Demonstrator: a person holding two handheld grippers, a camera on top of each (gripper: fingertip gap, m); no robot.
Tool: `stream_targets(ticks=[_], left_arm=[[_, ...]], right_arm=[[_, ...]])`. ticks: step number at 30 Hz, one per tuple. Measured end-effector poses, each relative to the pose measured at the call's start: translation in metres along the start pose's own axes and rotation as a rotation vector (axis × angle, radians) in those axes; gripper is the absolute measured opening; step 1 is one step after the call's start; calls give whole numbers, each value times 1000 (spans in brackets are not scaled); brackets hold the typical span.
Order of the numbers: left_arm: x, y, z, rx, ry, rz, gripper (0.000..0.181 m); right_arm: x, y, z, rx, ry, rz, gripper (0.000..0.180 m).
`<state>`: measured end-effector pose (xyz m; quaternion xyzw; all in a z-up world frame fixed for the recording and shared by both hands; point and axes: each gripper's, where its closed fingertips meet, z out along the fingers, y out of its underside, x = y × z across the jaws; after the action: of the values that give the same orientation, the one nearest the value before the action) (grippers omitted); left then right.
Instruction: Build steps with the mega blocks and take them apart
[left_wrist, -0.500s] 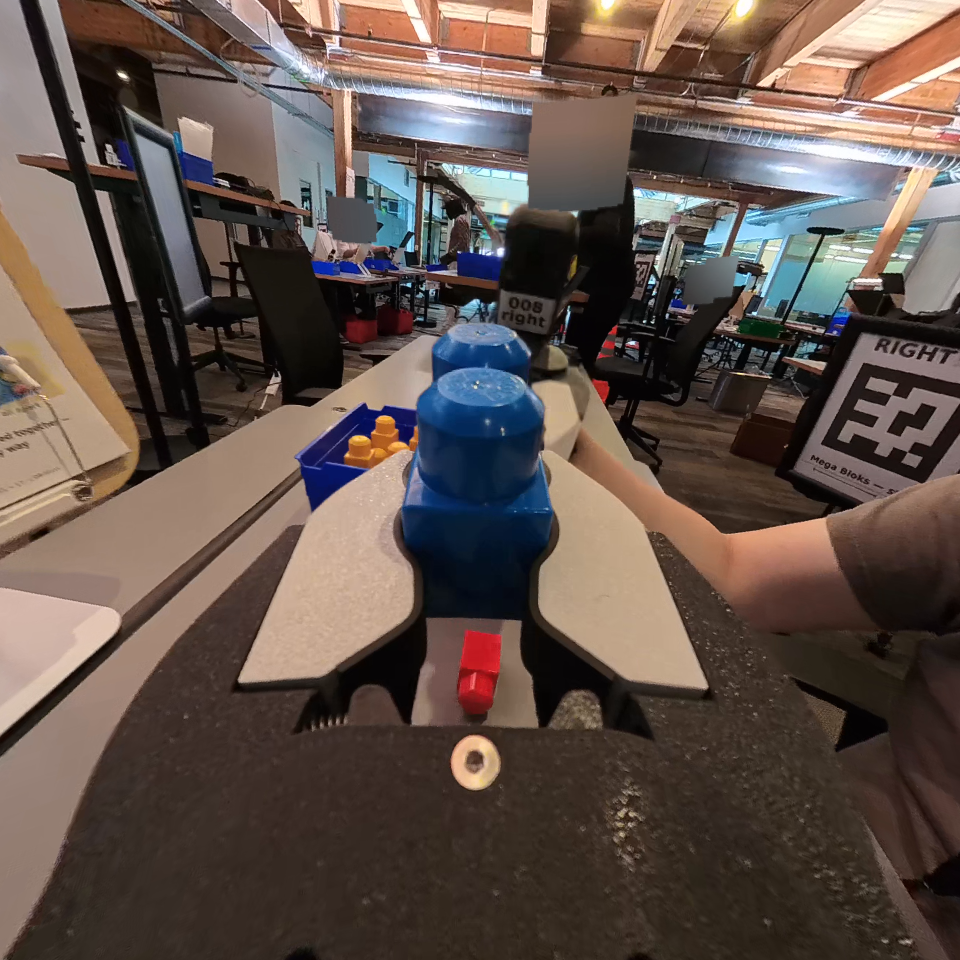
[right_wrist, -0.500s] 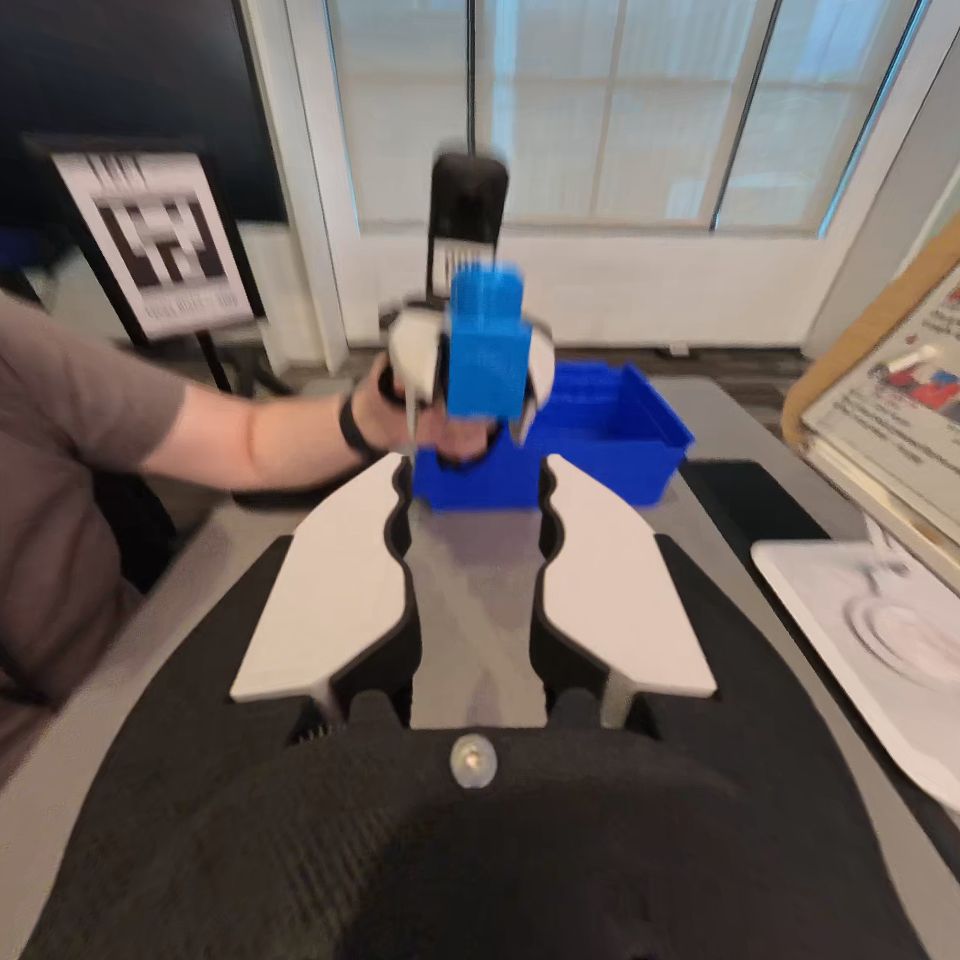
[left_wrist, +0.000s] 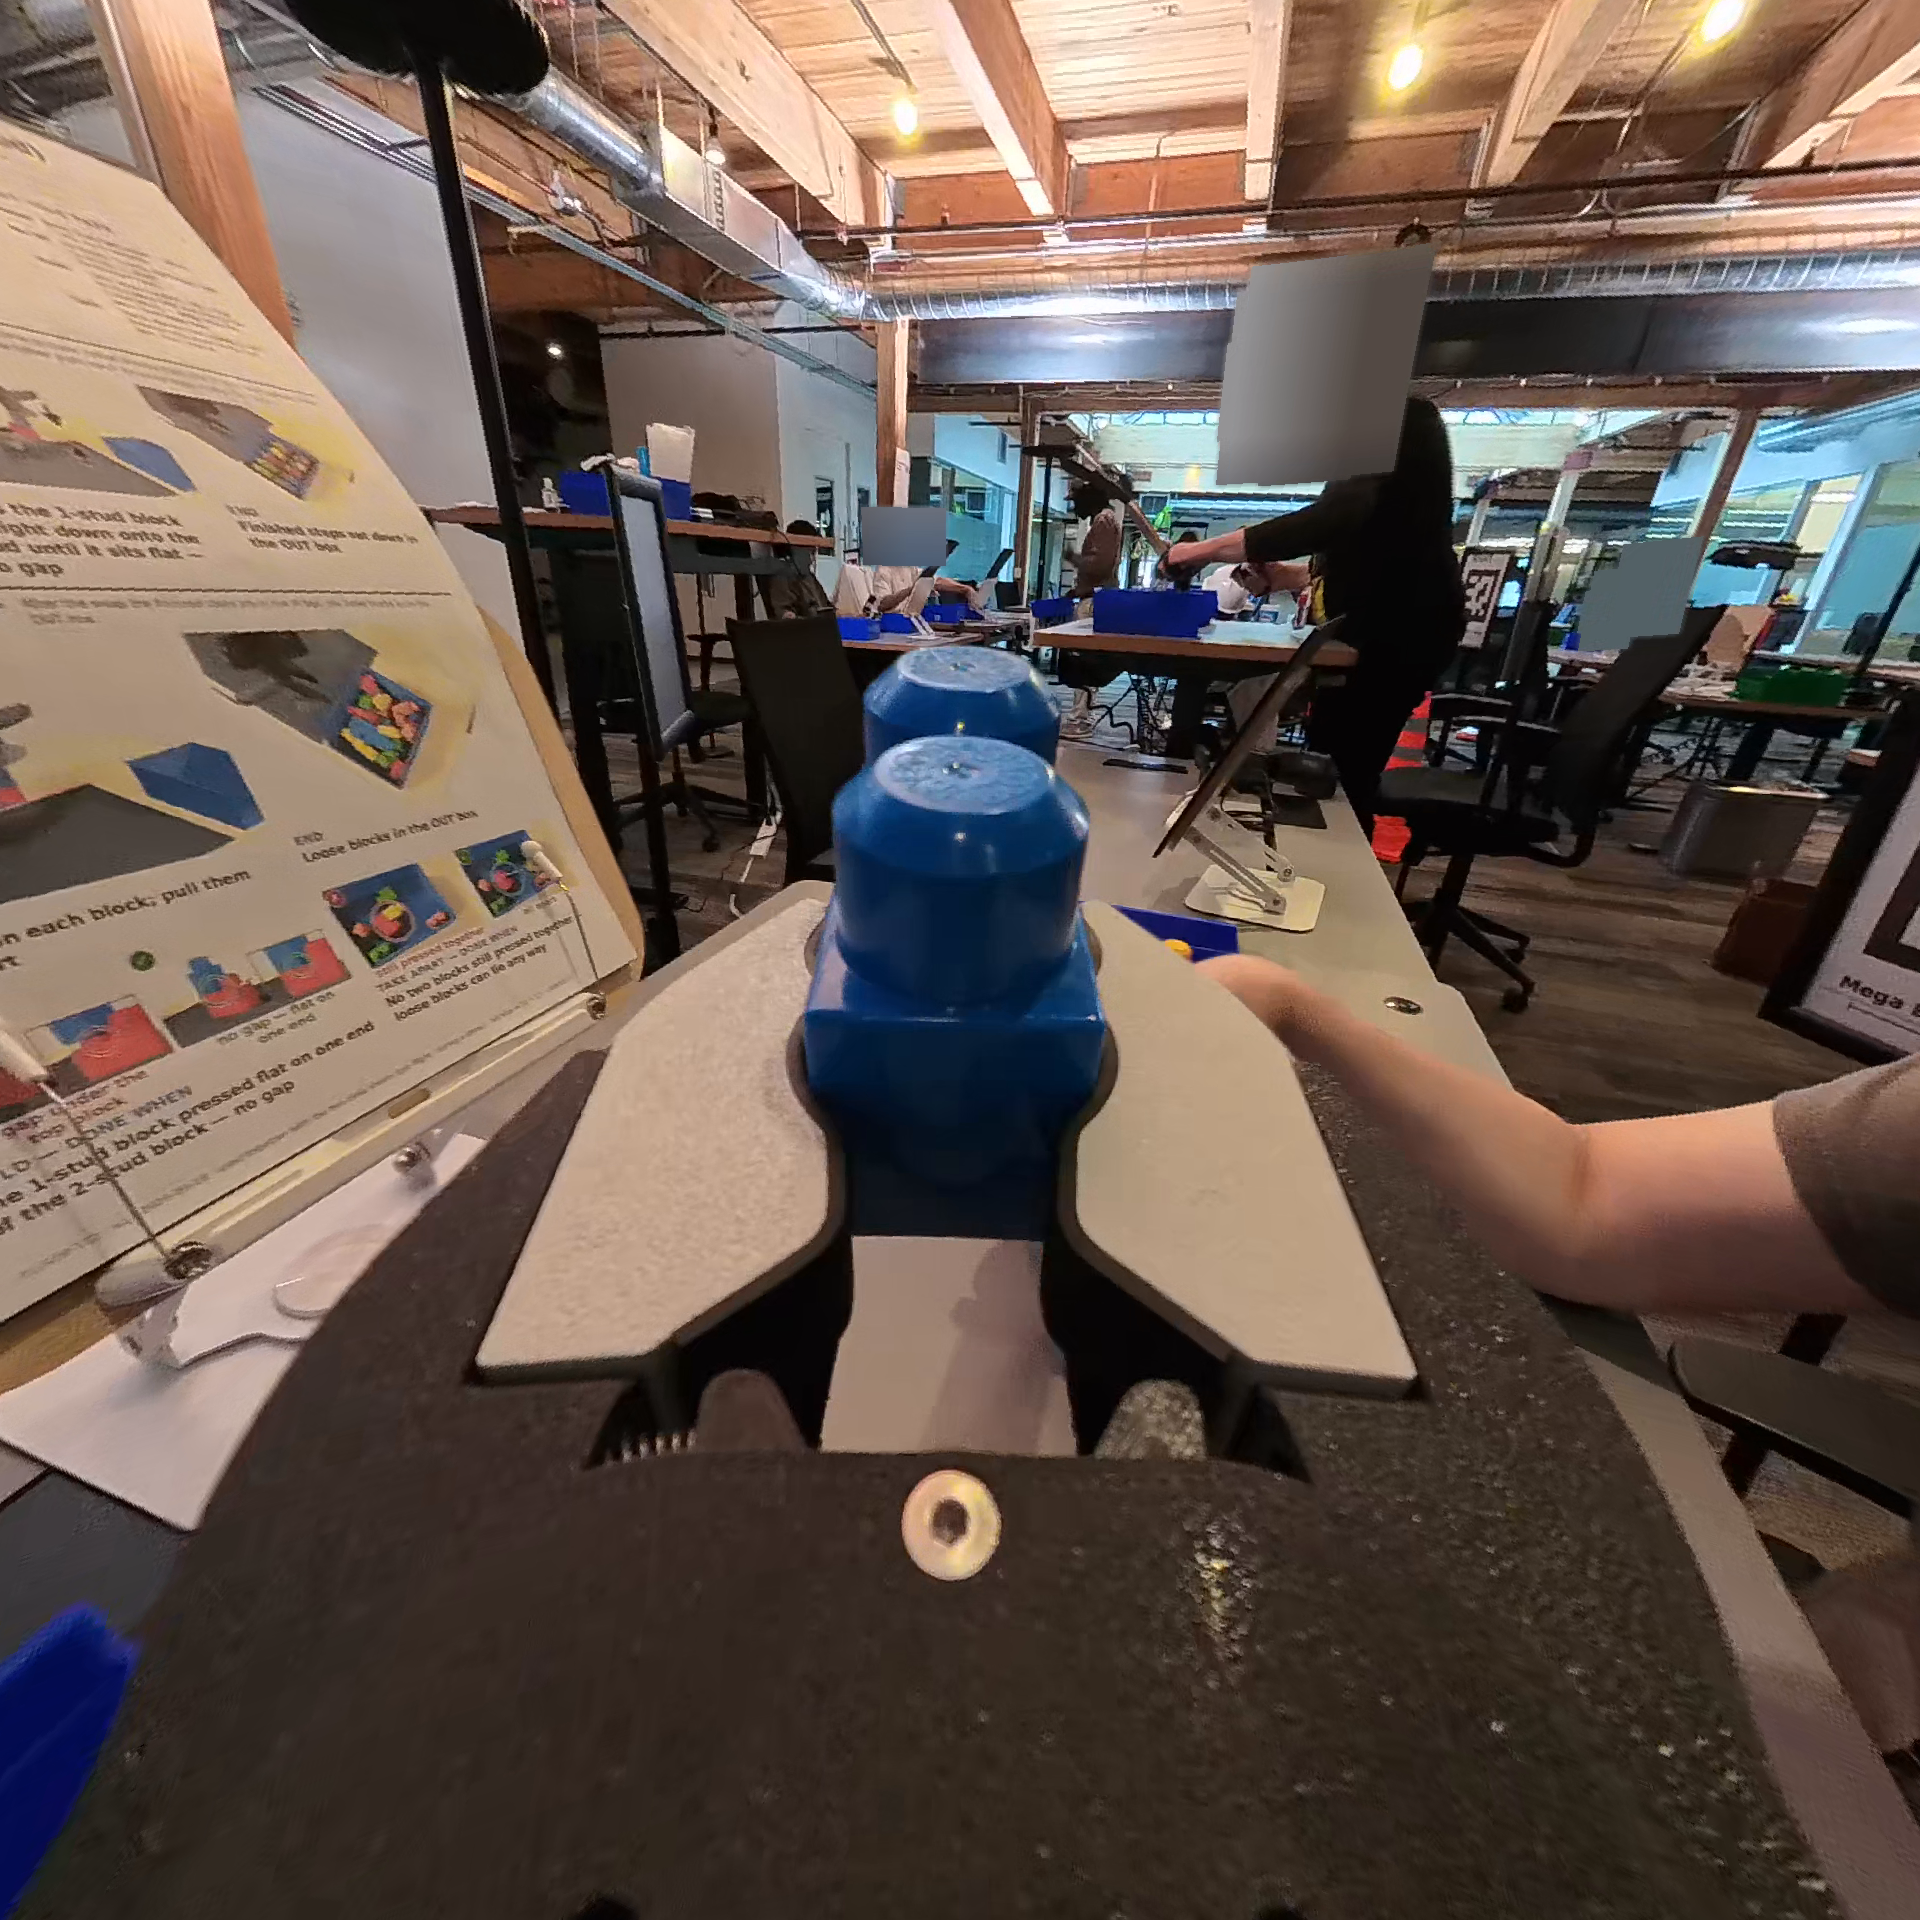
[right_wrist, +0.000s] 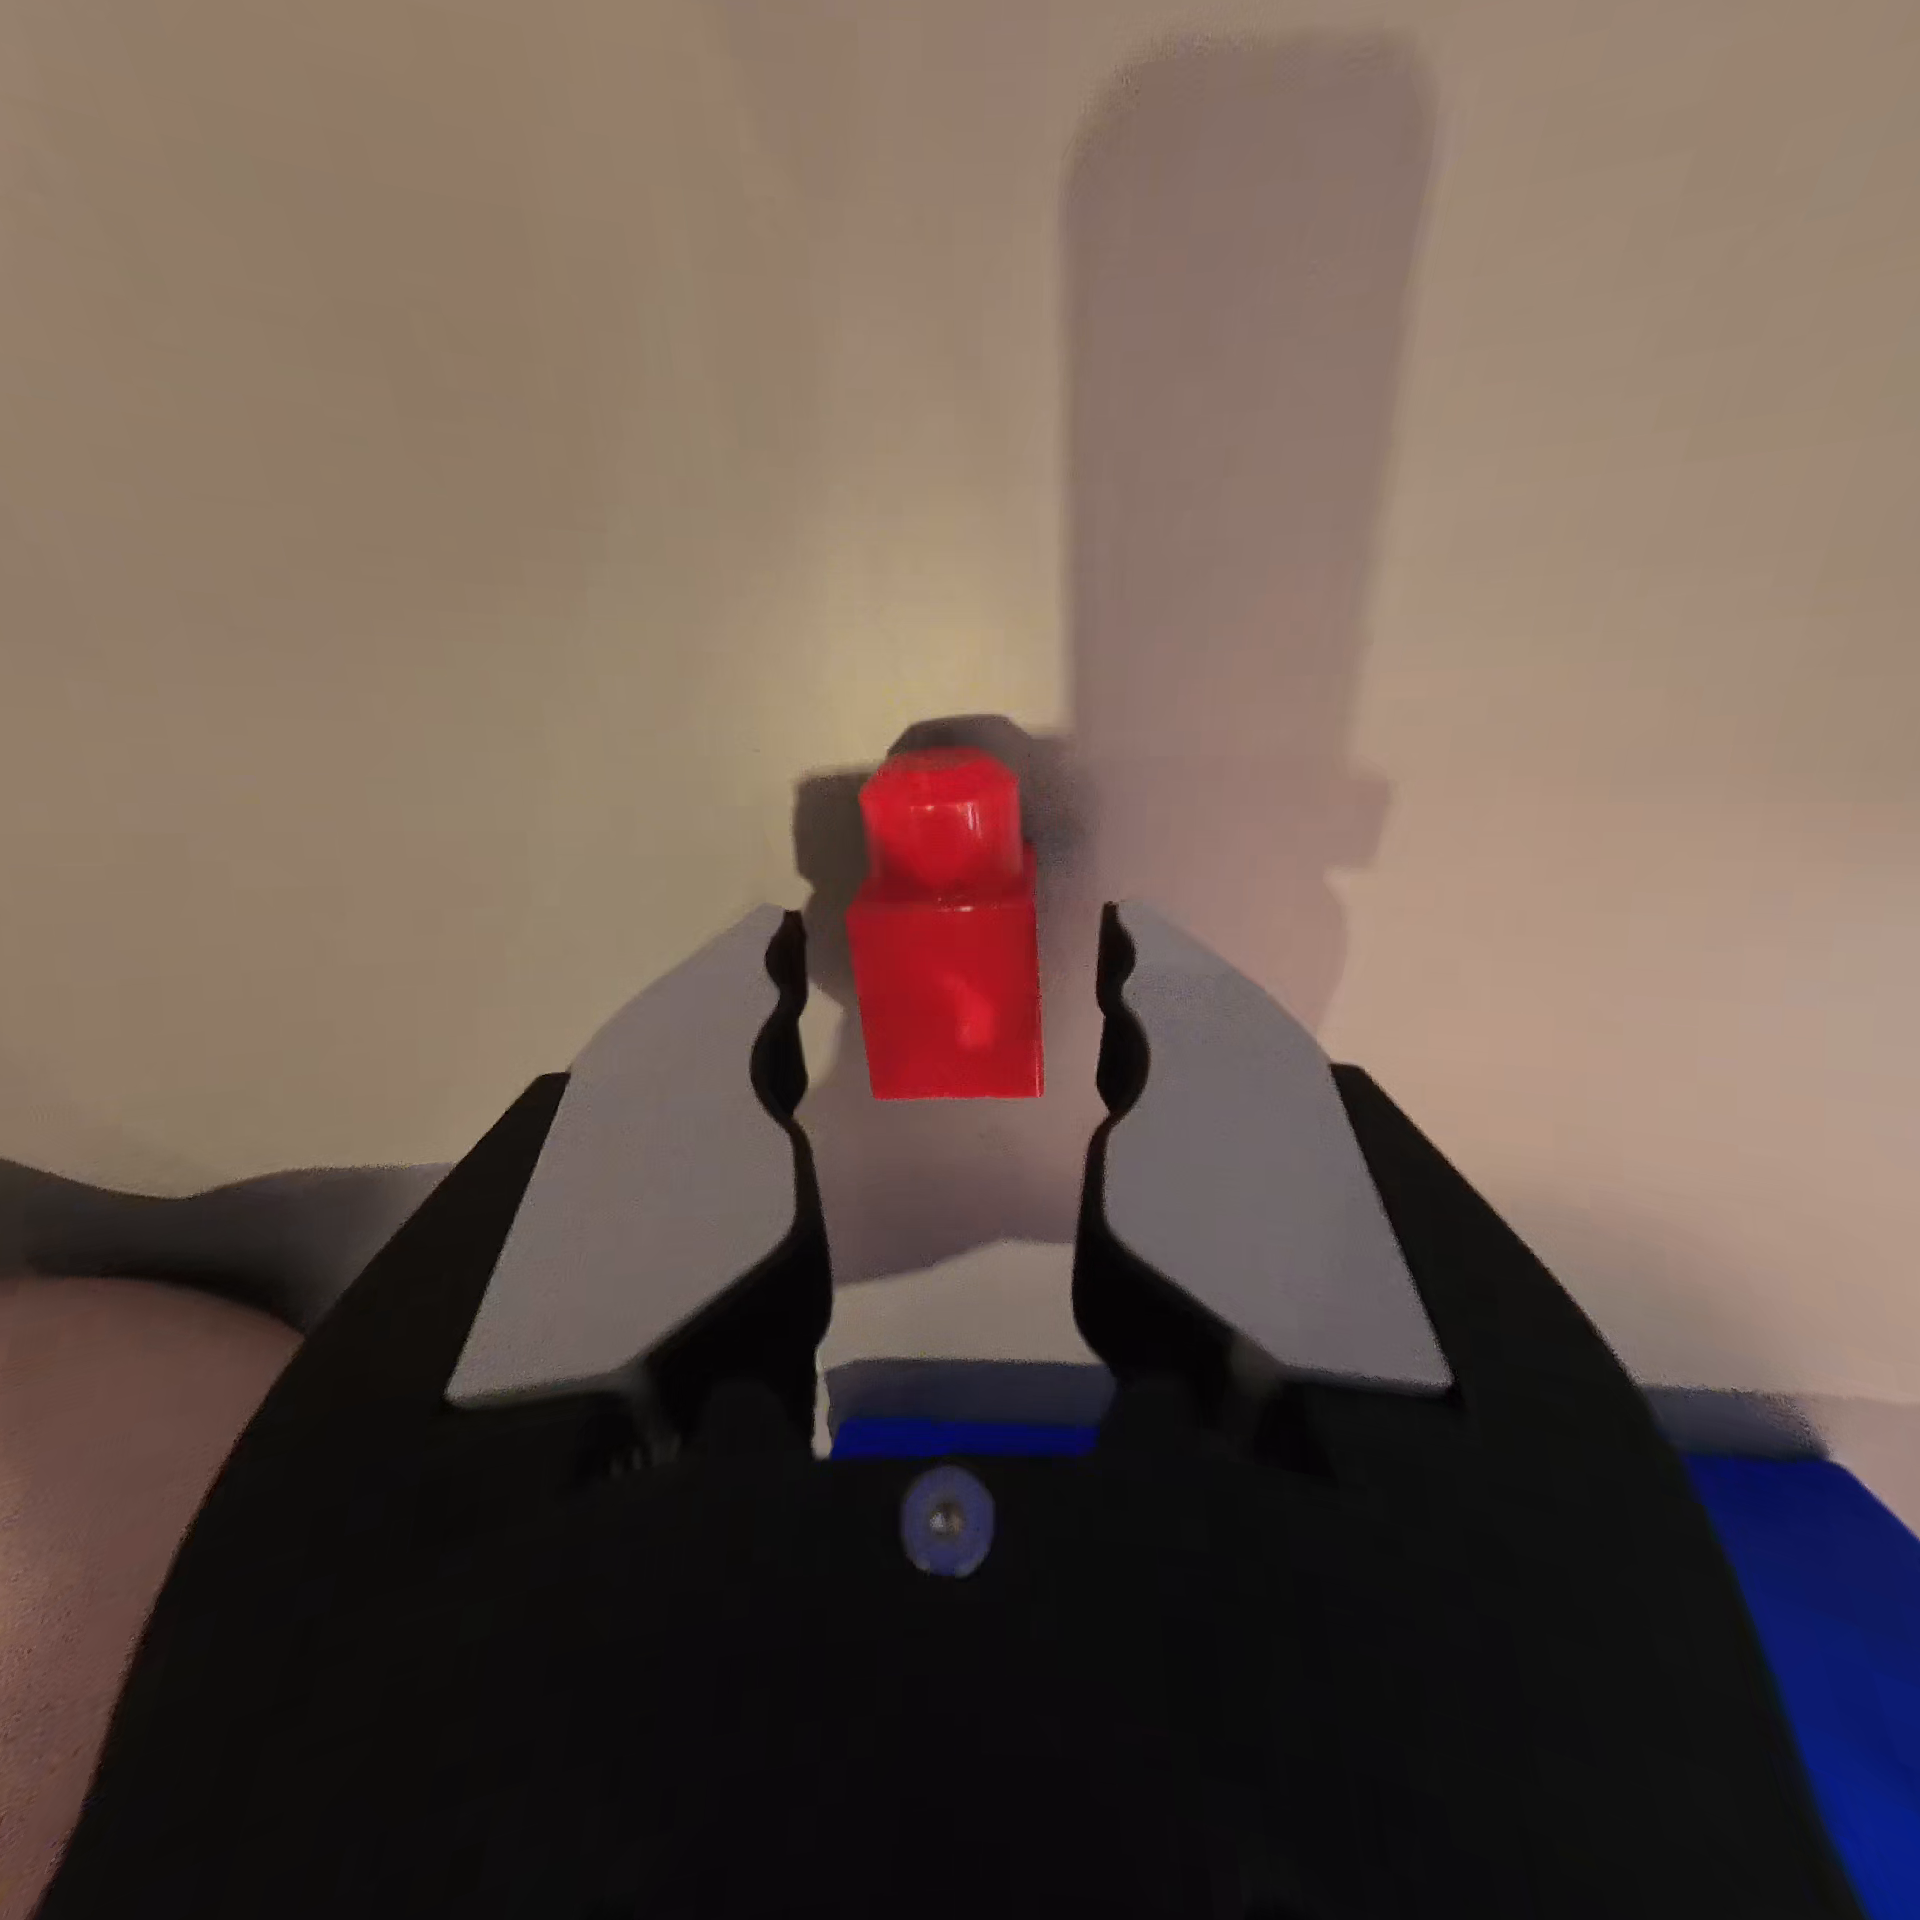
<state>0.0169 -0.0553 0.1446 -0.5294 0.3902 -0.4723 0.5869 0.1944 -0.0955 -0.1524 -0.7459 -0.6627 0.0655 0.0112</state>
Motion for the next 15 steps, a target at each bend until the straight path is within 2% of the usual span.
stream_targets(ticks=[2,4,7,10,15], left_arm=[[2,-2,-3,5,31,-44,41],[4,-5,-6,22,72,-119,41],[5,-14,-12,80,130,-281,41],[8,-25,-20,133,187,-392,41],[26,-32,-21,137,276,-463,41]], right_arm=[[1,3,9,-56,9,-18,54],[3,3,11,-75,15,-22,38],[2,5,8,-70,-5,-13,38],[1,0,-3,25,-36,21,37],[4,-16,-42,282,-18,40,37]])
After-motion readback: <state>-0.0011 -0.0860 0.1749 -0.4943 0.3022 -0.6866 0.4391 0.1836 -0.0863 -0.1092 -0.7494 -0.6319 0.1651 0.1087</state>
